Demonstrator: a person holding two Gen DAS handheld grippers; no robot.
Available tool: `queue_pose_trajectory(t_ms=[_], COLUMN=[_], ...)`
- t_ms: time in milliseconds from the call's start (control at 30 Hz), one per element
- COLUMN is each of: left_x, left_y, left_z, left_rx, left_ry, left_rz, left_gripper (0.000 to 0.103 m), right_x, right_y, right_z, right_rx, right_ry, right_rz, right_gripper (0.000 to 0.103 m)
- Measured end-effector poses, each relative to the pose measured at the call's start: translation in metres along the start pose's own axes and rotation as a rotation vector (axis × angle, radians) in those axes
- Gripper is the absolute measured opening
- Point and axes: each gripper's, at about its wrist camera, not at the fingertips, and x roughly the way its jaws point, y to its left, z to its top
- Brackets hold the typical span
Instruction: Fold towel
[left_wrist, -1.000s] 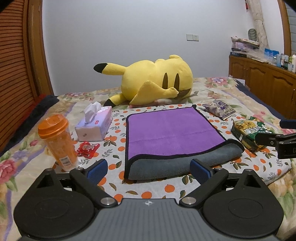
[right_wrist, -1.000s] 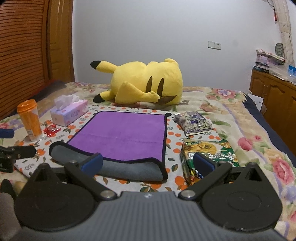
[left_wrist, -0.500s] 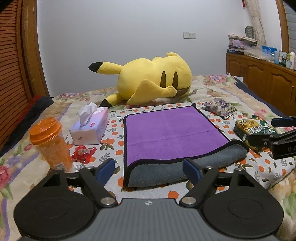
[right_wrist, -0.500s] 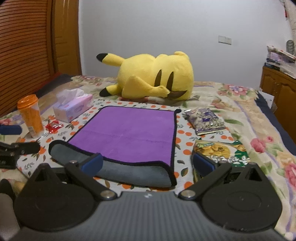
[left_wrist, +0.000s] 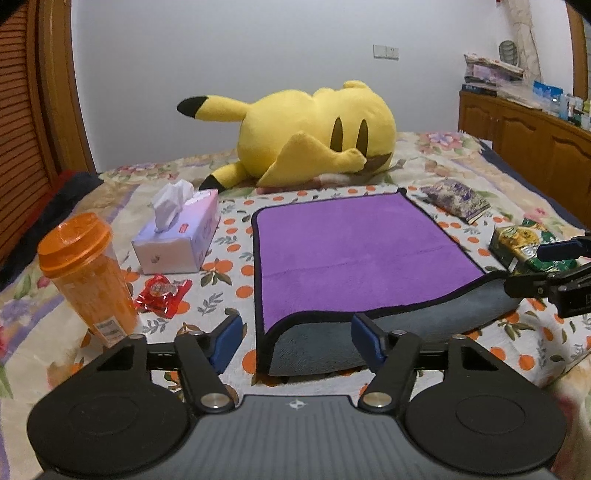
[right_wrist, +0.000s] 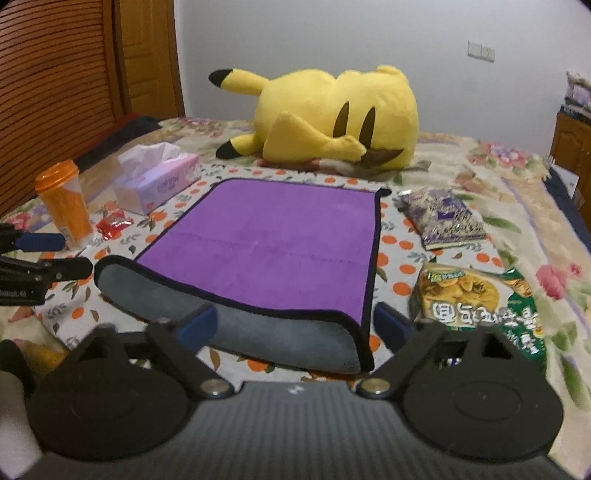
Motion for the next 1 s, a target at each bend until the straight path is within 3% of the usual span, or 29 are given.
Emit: queue_pose_trajectory(t_ms=[500,900,1000], left_x=[0.034,0.051,0.055], left_y=[0.010,0.016,0.017], left_z=[0.000,-0.002,-0.004], left_rx=[-0.005,-0.012,-0.019], left_ry=[0.067,0.112,0.134], left_rz=[-0.036,-0.056,-0.067], left_gripper=[0.056,0.050,0.048], right_x=[0.027,0.046,0.047], right_y=[-0.026,-0.032,-0.030], right_z=[0.003,-0.001,-0.003], right_rx=[0.033,0.019,0.012], right_ry=[0.101,0.181,0.195], right_rz=[0.029,0.037,0.044], right_gripper=[0.064,0.060,0.056])
